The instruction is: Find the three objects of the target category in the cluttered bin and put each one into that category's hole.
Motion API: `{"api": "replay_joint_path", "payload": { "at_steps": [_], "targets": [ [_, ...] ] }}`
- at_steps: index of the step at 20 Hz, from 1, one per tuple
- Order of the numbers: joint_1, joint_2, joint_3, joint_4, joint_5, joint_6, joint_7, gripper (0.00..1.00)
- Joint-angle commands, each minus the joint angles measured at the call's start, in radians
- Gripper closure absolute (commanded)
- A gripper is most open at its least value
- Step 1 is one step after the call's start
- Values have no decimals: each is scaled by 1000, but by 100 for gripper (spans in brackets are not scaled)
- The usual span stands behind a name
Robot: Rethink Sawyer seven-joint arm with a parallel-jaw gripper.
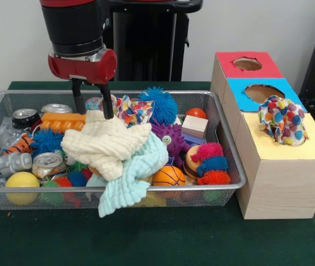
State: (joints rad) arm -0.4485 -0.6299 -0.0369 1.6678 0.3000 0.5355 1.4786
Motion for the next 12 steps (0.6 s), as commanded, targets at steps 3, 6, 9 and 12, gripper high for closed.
{"api": "replay_joint_path", "payload": {
  "at_steps": [3,6,9,12],
  "targets": [
    [-2,-1,110,129,46,24,177,0],
    [11,-25,101,145,42,39,187,0],
    [24,-30,91,148,31,42,187,0],
    [40,-3,65,116,-4,47,174,0]
  ]
}}
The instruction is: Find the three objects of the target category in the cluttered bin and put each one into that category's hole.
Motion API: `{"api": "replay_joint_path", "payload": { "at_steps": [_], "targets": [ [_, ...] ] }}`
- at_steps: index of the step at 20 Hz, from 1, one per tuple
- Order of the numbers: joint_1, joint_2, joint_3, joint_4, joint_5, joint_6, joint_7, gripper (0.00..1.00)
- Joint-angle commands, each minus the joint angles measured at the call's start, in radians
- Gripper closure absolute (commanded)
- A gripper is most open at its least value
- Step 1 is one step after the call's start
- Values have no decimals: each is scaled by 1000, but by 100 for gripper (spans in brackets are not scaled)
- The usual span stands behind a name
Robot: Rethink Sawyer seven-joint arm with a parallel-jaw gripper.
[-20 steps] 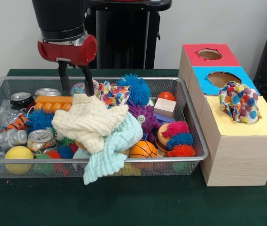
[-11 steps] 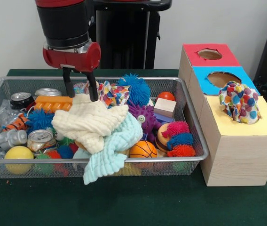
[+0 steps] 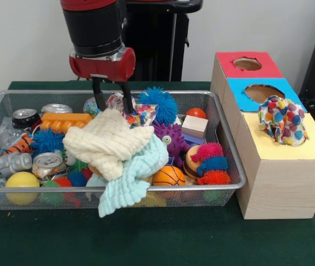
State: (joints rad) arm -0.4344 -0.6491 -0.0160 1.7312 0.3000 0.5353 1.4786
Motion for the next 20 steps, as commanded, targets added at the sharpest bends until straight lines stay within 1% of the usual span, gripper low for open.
{"api": "replay_joint_path", "payload": {
  "at_steps": [1,5,7,10,13,17,20],
  "targets": [
    [33,23,30,42,-17,50,172,0],
    [46,40,-4,15,-47,67,157,0],
    [40,48,6,16,-40,49,150,0],
    [45,62,0,2,-44,44,147,0],
    [52,59,-12,0,-51,54,147,0],
    [64,82,-40,-22,-73,49,142,0],
    [82,115,-78,-58,-104,53,146,0]
  ]
}}
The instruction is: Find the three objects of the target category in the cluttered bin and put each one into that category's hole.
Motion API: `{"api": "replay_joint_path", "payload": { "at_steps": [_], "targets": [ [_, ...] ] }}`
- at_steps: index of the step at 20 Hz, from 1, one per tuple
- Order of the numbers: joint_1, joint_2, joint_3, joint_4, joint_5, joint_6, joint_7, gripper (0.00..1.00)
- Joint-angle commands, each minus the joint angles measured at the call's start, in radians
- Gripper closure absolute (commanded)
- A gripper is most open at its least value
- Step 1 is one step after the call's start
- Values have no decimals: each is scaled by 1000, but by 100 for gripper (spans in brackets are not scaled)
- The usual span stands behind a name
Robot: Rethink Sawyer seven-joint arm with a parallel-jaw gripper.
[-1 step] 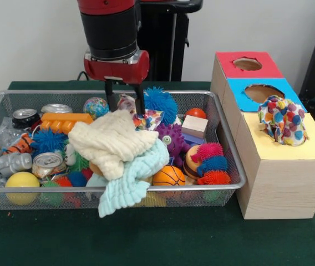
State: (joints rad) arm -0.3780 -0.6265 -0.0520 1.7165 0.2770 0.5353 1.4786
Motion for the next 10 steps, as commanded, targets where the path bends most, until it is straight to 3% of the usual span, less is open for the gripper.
{"api": "replay_joint_path", "payload": {
  "at_steps": [1,5,10],
  "targets": [
    [31,102,-53,-53,-89,54,147,0],
    [26,141,-57,-61,-91,8,157,0],
    [-11,169,2,-36,-52,-58,161,0]
  ]
}}
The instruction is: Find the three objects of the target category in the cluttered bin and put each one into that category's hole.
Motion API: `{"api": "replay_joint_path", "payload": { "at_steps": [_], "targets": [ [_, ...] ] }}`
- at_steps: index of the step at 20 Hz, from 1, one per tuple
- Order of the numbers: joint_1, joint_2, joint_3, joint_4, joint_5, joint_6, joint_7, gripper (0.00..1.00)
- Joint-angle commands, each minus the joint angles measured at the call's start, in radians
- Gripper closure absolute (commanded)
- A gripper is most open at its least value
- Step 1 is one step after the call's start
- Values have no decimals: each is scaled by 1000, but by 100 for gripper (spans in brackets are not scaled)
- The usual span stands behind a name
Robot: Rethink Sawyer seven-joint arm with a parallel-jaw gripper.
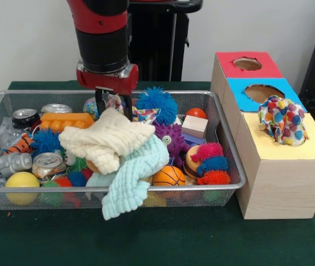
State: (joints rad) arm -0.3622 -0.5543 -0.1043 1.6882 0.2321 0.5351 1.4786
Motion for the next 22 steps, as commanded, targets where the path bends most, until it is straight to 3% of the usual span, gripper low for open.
{"api": "replay_joint_path", "payload": {
  "at_steps": [1,8,14,15,22],
  "targets": [
    [-34,98,67,-2,1,-61,159,0],
    [-54,67,117,51,47,-47,175,0],
    [-38,58,103,30,36,22,171,0],
    [-35,59,101,23,32,39,166,100],
    [-19,-2,93,22,45,130,185,100]
  ]
}}
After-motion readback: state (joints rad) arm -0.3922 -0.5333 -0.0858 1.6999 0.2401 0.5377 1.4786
